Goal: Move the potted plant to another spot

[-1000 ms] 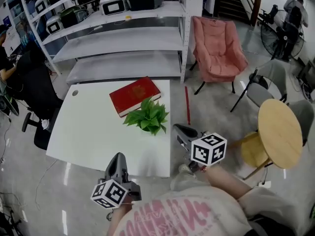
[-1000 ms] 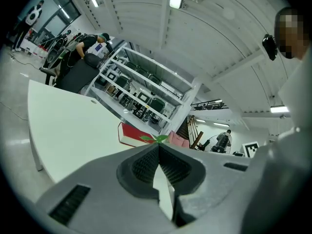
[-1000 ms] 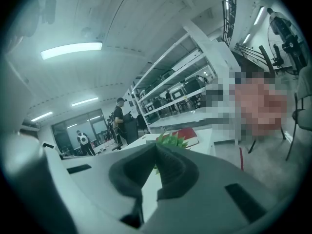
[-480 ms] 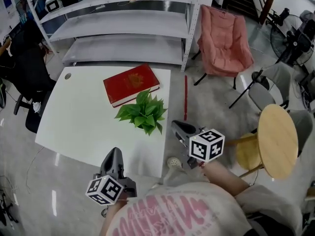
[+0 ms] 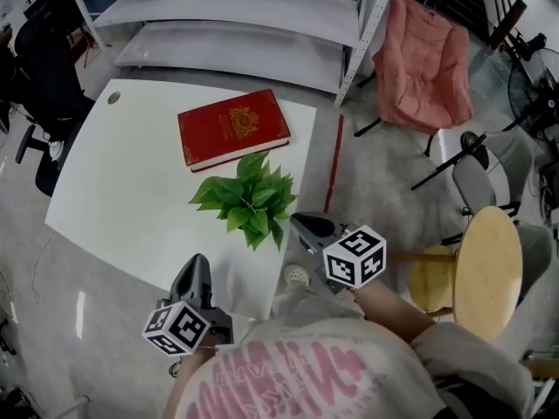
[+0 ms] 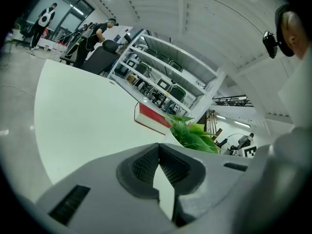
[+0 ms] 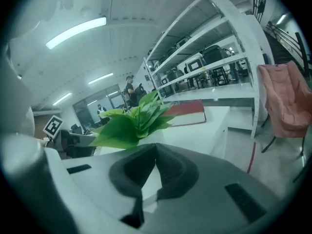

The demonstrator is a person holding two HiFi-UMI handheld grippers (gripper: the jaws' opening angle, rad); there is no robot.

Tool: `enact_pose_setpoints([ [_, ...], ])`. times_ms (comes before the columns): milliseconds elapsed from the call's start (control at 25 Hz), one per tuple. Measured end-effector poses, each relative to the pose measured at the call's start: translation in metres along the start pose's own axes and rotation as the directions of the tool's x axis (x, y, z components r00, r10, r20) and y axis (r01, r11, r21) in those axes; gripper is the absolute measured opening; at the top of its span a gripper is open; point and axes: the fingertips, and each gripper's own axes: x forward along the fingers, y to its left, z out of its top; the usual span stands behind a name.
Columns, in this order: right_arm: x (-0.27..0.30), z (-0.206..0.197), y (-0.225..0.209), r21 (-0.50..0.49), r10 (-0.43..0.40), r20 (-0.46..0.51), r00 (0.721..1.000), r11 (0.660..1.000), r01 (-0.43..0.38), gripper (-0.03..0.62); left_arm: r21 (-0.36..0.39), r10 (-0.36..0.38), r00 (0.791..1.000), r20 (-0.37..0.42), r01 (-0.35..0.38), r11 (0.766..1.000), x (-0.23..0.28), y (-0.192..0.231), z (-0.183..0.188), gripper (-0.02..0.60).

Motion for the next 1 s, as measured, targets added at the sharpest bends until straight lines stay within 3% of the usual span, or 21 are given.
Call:
enact_pose_setpoints([
  [200,0.015,-0.016,-0.002,0.007,0.132,-0.066,0.989,0.991,-0.132,0.008,-0.025,0.039,0.999,-0.013,-0.039,0.999,0.009,0.004,-0.010,0.002],
  [280,0.021,-0.023,0.001,-0.006,0.179,-0.106,0.978,0.983,-0.181,0.136,-0.037,0.056,0.998,-0.017,-0.057,0.998,0.010,0.006,-0.014,0.003],
  [400,0.029,-0.031,0.008,-0.066,0.225,-0.149,0.963,0.969,-0.236,0.226,-0.057,0.078,0.997,-0.028,-0.080,0.995,0.010,0.009,-0.020,0.003],
  [480,0.033,-0.034,0.014,-0.080,0.266,-0.164,0.950,0.956,-0.282,0.364,-0.067,0.084,0.996,-0.038,-0.087,0.994,0.012,0.007,-0.025,0.002],
  [560,0.037,-0.031,0.019,-0.089,0.299,-0.160,0.941,0.945,-0.315,0.432,-0.070,0.088,0.995,-0.046,-0.091,0.993,0.014,0.004,-0.028,0.002],
  [1000,0.063,-0.001,0.034,-0.247,0.321,-0.054,0.946,0.913,-0.324,0.534,-0.105,0.162,0.986,-0.027,-0.164,0.981,0.002,0.014,-0.036,0.002],
])
